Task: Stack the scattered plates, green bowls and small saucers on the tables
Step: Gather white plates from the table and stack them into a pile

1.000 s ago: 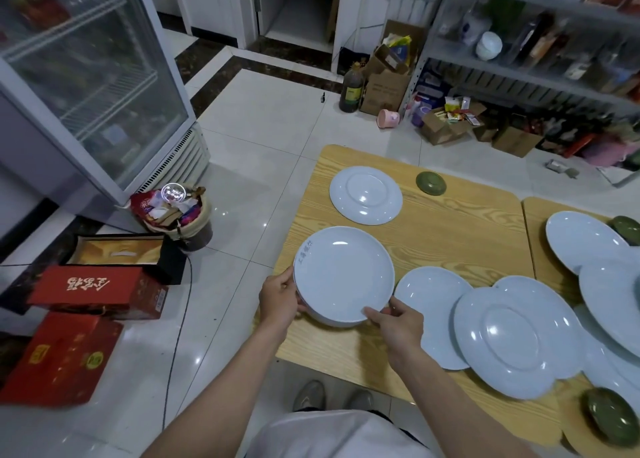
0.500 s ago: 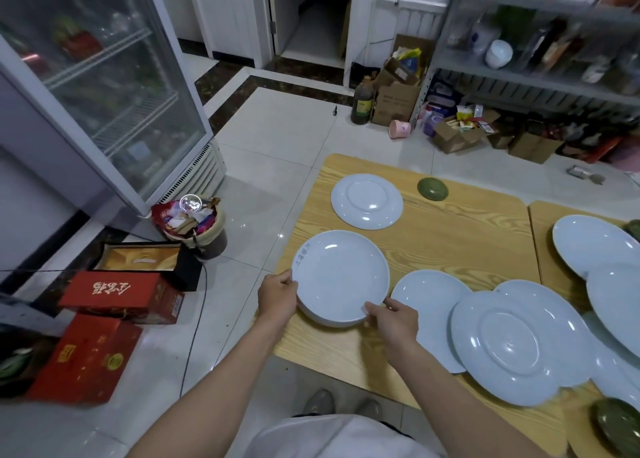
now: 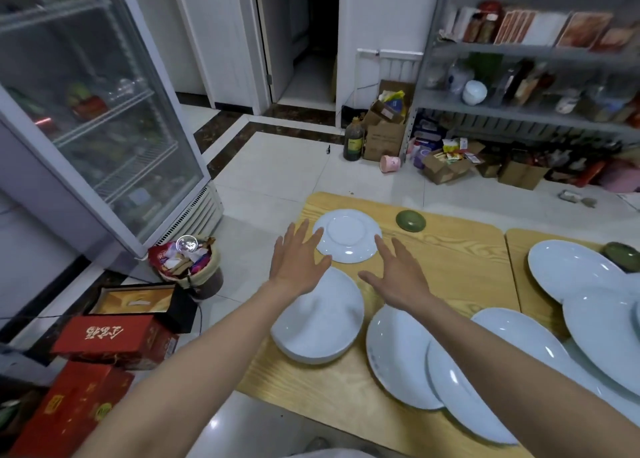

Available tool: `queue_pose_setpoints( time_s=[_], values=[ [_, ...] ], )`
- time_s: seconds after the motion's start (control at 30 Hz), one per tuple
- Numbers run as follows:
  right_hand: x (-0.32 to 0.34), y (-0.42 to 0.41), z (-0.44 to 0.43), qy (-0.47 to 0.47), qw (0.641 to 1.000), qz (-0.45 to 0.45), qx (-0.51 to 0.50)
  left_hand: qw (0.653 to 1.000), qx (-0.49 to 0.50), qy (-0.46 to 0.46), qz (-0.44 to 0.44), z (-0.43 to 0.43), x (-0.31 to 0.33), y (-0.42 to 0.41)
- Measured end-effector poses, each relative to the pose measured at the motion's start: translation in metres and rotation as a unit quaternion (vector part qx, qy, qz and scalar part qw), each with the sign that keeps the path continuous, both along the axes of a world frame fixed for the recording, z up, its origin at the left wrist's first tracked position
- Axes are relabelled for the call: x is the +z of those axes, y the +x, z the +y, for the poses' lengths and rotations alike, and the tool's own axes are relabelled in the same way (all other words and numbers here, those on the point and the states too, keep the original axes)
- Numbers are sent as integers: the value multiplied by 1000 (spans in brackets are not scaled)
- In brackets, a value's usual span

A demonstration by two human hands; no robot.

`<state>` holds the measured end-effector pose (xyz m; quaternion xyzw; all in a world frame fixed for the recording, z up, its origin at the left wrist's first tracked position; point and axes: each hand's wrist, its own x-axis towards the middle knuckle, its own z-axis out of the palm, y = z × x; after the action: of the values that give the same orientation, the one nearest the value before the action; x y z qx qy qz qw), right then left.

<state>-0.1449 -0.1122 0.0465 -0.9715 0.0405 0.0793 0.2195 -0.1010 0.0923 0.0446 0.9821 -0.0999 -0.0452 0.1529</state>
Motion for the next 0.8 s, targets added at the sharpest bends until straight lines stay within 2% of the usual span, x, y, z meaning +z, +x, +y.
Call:
queue_pose_setpoints(
  time_s=[0.13, 0.23, 0.47, 0.8],
  values=[
    [18, 19, -24, -147, 987, -7, 64, 998, -20, 54, -15, -23, 10, 12],
    [20, 30, -36, -205, 974, -21, 92, 997, -20, 70, -20, -35, 11, 16],
    [9, 55, -43, -268, 954, -43, 131, 994, -28, 102, -24, -46, 6, 37],
    [-14, 116, -44, -287, 948, -6, 134, 989, -73, 131, -12, -50, -27, 104]
  ],
)
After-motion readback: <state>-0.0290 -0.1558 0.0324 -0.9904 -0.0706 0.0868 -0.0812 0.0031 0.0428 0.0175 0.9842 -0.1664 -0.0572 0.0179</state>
